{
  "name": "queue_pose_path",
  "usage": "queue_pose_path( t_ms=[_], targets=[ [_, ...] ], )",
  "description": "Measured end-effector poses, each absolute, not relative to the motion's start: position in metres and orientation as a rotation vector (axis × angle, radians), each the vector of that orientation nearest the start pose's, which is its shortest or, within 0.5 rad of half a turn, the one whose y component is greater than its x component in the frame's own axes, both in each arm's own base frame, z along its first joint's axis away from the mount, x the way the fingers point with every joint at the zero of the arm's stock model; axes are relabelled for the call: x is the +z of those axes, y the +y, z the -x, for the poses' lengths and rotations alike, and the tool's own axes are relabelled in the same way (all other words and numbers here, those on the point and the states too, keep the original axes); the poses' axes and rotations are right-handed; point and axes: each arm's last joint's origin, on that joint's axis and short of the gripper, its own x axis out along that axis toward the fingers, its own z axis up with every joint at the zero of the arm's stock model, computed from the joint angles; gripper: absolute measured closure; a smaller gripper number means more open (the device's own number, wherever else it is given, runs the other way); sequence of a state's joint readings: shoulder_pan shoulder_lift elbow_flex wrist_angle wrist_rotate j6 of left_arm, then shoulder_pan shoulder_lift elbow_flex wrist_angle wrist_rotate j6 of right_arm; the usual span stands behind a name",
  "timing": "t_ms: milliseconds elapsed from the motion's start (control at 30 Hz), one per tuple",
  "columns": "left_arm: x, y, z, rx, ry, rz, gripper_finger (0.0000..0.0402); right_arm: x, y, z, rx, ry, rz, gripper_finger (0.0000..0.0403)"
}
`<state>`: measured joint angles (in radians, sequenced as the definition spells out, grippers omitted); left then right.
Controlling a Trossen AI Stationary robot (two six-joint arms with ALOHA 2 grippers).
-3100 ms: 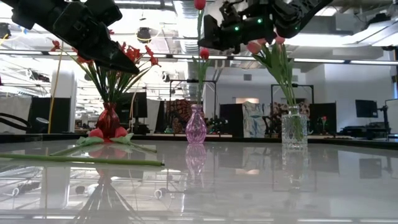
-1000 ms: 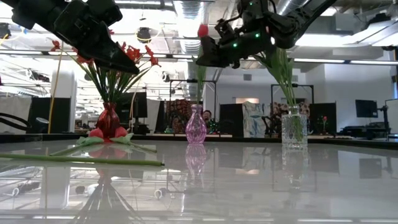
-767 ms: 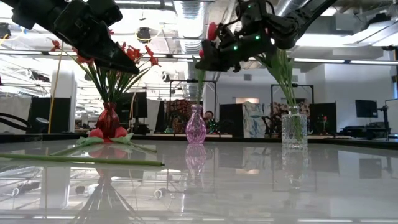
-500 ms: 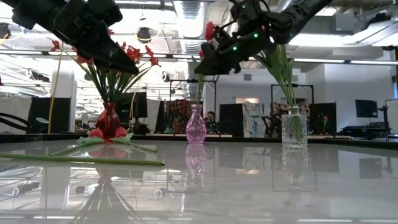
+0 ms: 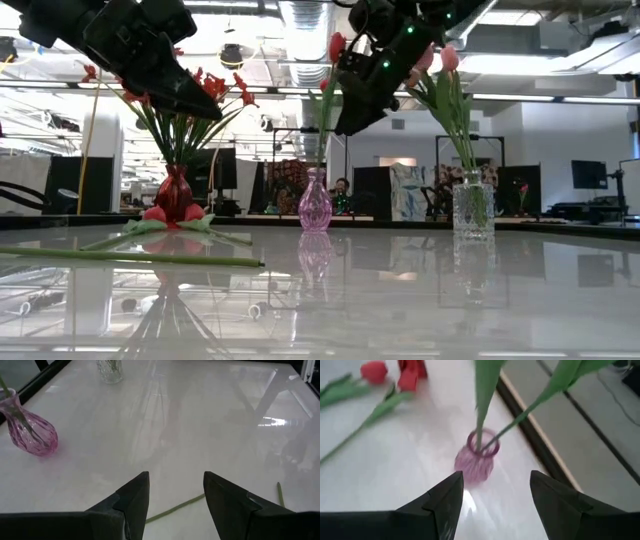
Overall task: Sort flowers into vase by color
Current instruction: Put the top right red tulip into the purple vase
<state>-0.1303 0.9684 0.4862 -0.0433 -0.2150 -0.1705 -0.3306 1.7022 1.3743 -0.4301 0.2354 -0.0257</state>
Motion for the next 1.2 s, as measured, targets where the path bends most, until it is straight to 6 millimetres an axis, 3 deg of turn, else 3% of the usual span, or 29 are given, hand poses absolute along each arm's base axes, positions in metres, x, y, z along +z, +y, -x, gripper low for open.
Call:
queue_pose_path(
  t_ms=[567,1000,1200],
  targets=[
    [0.209,-0.019,-0.195,0.135,0.549,0.086,0.0226,0.275,-0.073,-0.358,-0.366,0.912,0.01,0.0147],
    [0.202,-0.019,-0.191,0.136,0.637,0.135,0.0226,0.328,-0.048,-0.338,-0.315,1.137,0.016,0.0148],
    [0.194,-0.019,-0.184,0.163,0.735,0.171,0.0226,0.33,-0.023,-0.342,-0.245,1.127,-0.042,0.0148]
  ],
)
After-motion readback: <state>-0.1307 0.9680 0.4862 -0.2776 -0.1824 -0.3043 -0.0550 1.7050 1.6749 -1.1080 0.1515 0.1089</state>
